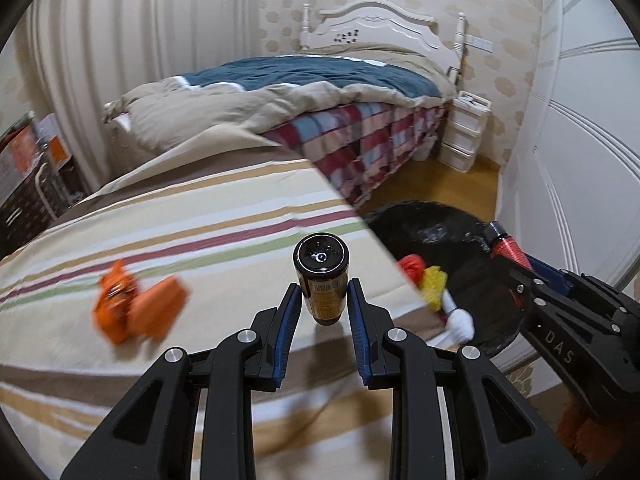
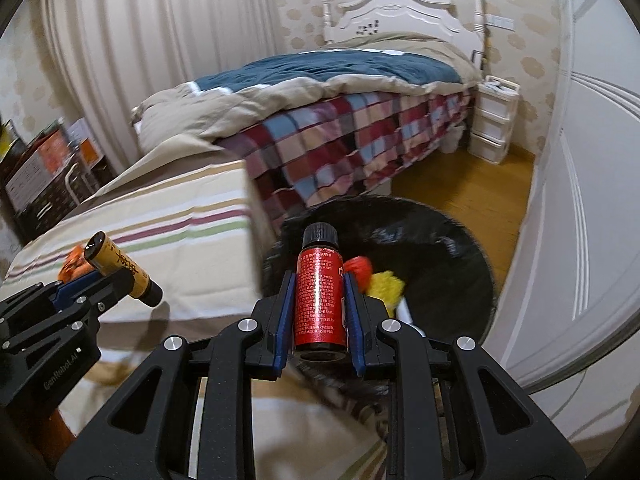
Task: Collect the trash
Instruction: 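Carry the gold and red bottles over the black trash bin, then open both tools to drop the bottles into the bin, then move both tools back over the orange bag and cloth on the bed, then grasp the orange cloth with the right tool, then grasp the orange bag with the left tool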
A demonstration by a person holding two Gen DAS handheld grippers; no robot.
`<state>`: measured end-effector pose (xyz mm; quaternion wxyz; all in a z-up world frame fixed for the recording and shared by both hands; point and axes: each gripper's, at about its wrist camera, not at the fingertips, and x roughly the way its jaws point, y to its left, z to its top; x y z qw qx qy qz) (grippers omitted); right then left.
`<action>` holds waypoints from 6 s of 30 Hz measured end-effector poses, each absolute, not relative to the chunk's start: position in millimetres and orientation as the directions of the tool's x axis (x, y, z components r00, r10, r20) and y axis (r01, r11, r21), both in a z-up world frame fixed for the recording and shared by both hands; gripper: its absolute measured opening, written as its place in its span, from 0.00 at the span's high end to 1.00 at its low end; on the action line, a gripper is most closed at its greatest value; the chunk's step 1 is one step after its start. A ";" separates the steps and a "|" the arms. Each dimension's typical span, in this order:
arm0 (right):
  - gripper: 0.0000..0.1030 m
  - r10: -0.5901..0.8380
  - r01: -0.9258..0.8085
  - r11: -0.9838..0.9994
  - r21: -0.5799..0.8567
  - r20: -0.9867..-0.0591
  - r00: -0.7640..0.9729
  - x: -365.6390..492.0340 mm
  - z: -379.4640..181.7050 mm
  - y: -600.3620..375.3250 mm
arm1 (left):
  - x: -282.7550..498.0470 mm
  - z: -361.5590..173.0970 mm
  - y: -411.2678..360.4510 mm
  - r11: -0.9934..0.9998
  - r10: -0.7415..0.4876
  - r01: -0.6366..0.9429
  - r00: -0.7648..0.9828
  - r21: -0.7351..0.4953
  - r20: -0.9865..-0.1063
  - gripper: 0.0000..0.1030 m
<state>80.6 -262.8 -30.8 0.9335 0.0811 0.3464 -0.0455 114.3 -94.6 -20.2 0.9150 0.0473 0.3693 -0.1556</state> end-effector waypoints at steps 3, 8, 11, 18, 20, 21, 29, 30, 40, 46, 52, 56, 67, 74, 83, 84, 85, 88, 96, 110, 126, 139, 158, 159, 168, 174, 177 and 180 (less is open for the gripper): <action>0.77 -0.049 0.169 0.978 0.122 -0.654 0.755 87.3 -33.2 -280.1 | 123.4 -22.2 -113.8 0.939 -0.266 0.344 0.670 -0.028 -0.693 0.73; 0.77 -0.070 0.207 0.969 0.134 -0.657 0.751 96.2 -37.6 -303.7 | 138.2 -26.0 -143.4 0.928 -0.278 0.371 0.660 -0.020 -0.698 0.73; 0.77 -0.079 0.226 0.964 0.139 -0.664 0.743 102.9 -43.2 -315.2 | 146.1 -29.9 -159.8 0.923 -0.277 0.384 0.652 -0.007 -0.705 0.74; 0.77 -0.088 0.252 0.957 0.145 -0.681 0.727 113.9 -55.1 -330.5 | 156.9 -35.3 -182.4 0.917 -0.264 0.397 0.650 0.023 -0.713 0.73; 0.77 -0.088 0.257 0.955 0.149 -0.684 0.724 115.8 -57.4 -334.0 | 158.7 -35.8 -186.2 0.916 -0.261 0.401 0.650 0.030 -0.713 0.73; 0.77 -0.090 0.259 0.954 0.148 -0.685 0.723 116.3 -58.3 -334.7 | 159.7 -36.7 -188.2 0.915 -0.261 0.402 0.649 0.031 -0.715 0.73; 0.76 -0.101 0.279 0.948 0.151 -0.691 0.716 116.7 -65.3 -340.2 | 162.6 -45.6 -199.5 0.908 -0.256 0.417 0.630 0.041 -0.733 0.73; 0.75 -0.103 0.283 0.947 0.152 -0.690 0.716 116.4 -65.7 -341.1 | 163.5 -45.9 -200.2 0.908 -0.256 0.417 0.630 0.042 -0.733 0.73; 0.43 -0.140 0.317 0.938 0.142 -0.681 0.719 111.2 -63.5 -346.1 | 161.2 -43.2 -196.9 0.916 -0.248 0.398 0.656 0.047 -0.713 0.40; 0.26 -0.152 0.328 0.935 0.137 -0.679 0.718 105.6 -59.1 -343.8 | 154.2 -36.8 -182.6 0.927 -0.227 0.371 0.683 0.061 -0.694 0.27; 0.15 -0.145 0.318 0.938 0.137 -0.678 0.721 98.9 -53.0 -328.3 | 145.1 -31.9 -146.3 0.947 -0.194 0.318 0.689 0.050 -0.698 0.23; 0.12 -0.121 0.294 0.945 0.143 -0.682 0.722 96.0 -48.6 -306.3 | 134.3 -31.2 -113.0 0.961 -0.140 0.266 0.705 0.077 -0.696 0.21; 0.11 0.000 0.122 0.985 0.123 -0.705 0.709 95.9 -47.9 -214.9 | 111.7 -36.5 -11.9 0.992 -0.008 0.094 0.705 0.083 -0.709 0.19; 0.11 0.054 0.013 0.996 0.086 -0.725 0.686 97.1 -50.2 -159.5 | 101.2 -41.0 36.3 0.995 0.071 0.004 0.702 0.104 -0.709 0.18; 0.11 0.103 -0.074 0.995 0.072 -0.743 0.661 100.9 -51.3 -113.4 | 98.2 -48.8 77.8 0.991 0.133 -0.069 0.674 0.118 -0.727 0.17; 0.11 0.113 -0.088 0.993 0.073 -0.746 0.657 101.8 -51.9 -106.8 | 97.7 -49.4 82.0 0.989 0.143 -0.076 0.671 0.124 -0.728 0.17; 0.11 0.121 -0.100 0.992 0.073 -0.748 0.653 102.8 -52.3 -101.0 | 97.7 -50.2 85.2 0.989 0.147 -0.080 0.668 0.126 -0.729 0.17; 0.11 0.133 -0.132 0.989 0.062 -0.753 0.645 106.2 -53.2 -85.0 | 97.2 -51.9 97.6 0.988 0.152 -0.098 0.656 0.117 -0.739 0.17; 0.11 0.158 -0.188 0.981 0.048 -0.763 0.627 121.6 -55.1 -49.7 | 96.6 -52.6 130.7 0.983 0.169 -0.166 0.638 0.080 -0.751 0.17; 0.11 0.103 -0.123 0.992 0.036 -0.792 0.601 146.3 -61.4 -49.0 | 98.2 -57.1 142.7 0.982 0.147 -0.183 0.620 0.040 -0.770 0.16; 0.11 0.088 -0.131 0.991 0.009 -0.785 0.613 148.4 -59.6 -50.1 | 105.1 -63.1 145.7 0.984 0.131 -0.178 0.590 0.030 -0.797 0.16; 0.29 0.111 -0.137 0.990 0.032 -0.773 0.625 170.0 -57.9 -48.0 | 105.3 -61.8 143.6 0.983 0.148 -0.177 0.590 0.052 -0.794 0.16; 0.66 0.116 -0.109 0.992 0.060 -0.765 0.634 151.5 -56.4 -95.3 | 109.2 -55.5 89.3 0.997 0.076 -0.044 0.641 0.062 -0.764 0.16; 0.66 0.112 -0.105 0.993 0.059 -0.764 0.635 149.9 -56.6 -98.9 | 110.9 -55.5 83.8 0.998 0.067 -0.032 0.642 0.061 -0.763 0.16; 0.66 0.112 -0.088 0.994 0.072 -0.762 0.637 144.1 -56.8 -119.3 | 122.4 -54.6 50.8 0.997 0.033 0.026 0.653 0.066 -0.757 0.16; 0.66 0.123 -0.093 0.992 0.082 -0.761 0.637 145.3 -56.9 -121.6 | 142.3 -56.1 44.5 0.998 0.039 0.012 0.644 0.061 -0.764 0.16; 0.66 0.128 -0.095 0.992 0.087 -0.761 0.636 145.6 -56.7 -122.6 | 150.9 -57.1 45.5 0.999 0.041 -0.001 0.637 0.053 -0.770 0.16; 0.66 0.130 -0.097 0.991 0.088 -0.761 0.636 146.4 -56.8 -122.5 | 156.2 -57.3 47.6 0.999 0.041 -0.012 0.634 0.043 -0.772 0.16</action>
